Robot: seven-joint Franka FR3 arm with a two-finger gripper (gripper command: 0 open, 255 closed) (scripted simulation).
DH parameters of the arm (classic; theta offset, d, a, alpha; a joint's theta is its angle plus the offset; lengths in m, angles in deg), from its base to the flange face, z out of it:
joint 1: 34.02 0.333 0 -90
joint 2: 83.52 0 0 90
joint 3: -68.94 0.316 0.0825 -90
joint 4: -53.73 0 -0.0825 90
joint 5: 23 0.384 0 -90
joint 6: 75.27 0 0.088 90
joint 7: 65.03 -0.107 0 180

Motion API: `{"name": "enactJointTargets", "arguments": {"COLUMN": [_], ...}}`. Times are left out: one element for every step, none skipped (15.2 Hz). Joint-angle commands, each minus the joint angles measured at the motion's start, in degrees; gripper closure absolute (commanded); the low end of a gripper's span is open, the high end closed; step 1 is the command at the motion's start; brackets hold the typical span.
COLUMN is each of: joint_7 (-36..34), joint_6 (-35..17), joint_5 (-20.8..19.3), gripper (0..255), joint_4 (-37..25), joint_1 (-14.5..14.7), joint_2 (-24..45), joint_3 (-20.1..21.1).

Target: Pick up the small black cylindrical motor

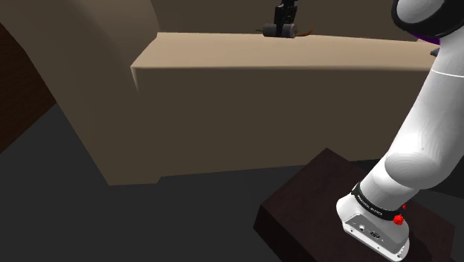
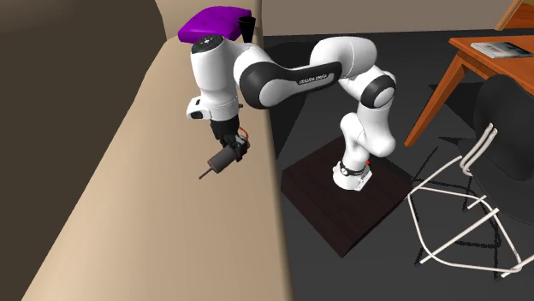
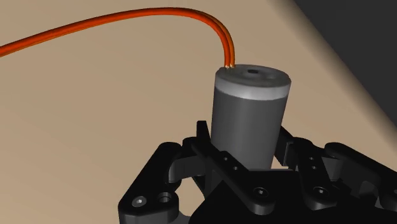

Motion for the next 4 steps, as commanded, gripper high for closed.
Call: {"name": "enactJointTargets", "arguments": {"joint_7": [0.05, 0.09, 0.09, 0.09], "joint_6": [2.16, 3.18, 3.33, 3.32], "joint_5": [0.19, 0.28, 0.3, 0.3], "gripper": [255, 255, 255, 255], "joint_4": [-3.1, -4.59, -4.81, -4.8], "joint_1": [-0.16, -0.25, -0.27, -0.26], "joint_2": [0.96, 1.43, 1.51, 1.5], "joint_3": [-0.04, -0.06, -0.06, -0.06]}}
